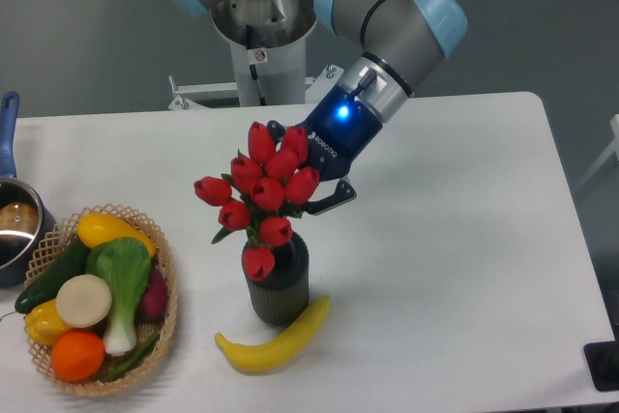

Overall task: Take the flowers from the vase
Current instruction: 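Lift the tulip bouquet up out of the dark vase, then carry the held tulips up and away from the vase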

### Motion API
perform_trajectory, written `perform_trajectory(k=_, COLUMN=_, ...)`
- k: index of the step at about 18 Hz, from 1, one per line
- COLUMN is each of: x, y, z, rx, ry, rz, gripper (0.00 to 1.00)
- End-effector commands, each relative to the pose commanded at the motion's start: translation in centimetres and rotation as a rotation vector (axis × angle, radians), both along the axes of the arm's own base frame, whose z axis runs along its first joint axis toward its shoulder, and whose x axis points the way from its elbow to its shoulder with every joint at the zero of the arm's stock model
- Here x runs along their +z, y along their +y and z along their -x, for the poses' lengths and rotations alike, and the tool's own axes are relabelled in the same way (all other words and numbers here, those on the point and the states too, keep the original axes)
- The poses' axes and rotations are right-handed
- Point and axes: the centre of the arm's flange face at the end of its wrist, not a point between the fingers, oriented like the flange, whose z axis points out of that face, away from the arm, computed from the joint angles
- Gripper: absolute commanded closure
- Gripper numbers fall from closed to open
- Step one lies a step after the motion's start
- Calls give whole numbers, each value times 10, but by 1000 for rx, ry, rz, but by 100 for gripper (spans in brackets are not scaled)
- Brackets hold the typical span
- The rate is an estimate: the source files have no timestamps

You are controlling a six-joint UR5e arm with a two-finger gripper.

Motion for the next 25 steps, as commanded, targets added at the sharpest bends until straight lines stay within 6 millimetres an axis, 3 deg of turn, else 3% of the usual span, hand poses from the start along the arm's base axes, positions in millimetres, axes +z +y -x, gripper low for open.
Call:
perform_trajectory(k=5, x=22, y=-3, z=0, rx=3, ry=22, rz=-30, gripper=62)
perform_trajectory(k=16, x=106, y=-24, z=23, rx=125, ry=-35, rz=-38, gripper=62)
perform_trajectory(k=20, x=114, y=-56, z=54, rx=220, ry=-62, rz=-31, gripper=62)
perform_trajectory(k=25, x=107, y=-123, z=112, rx=370, ry=-41, rz=-26, gripper=62)
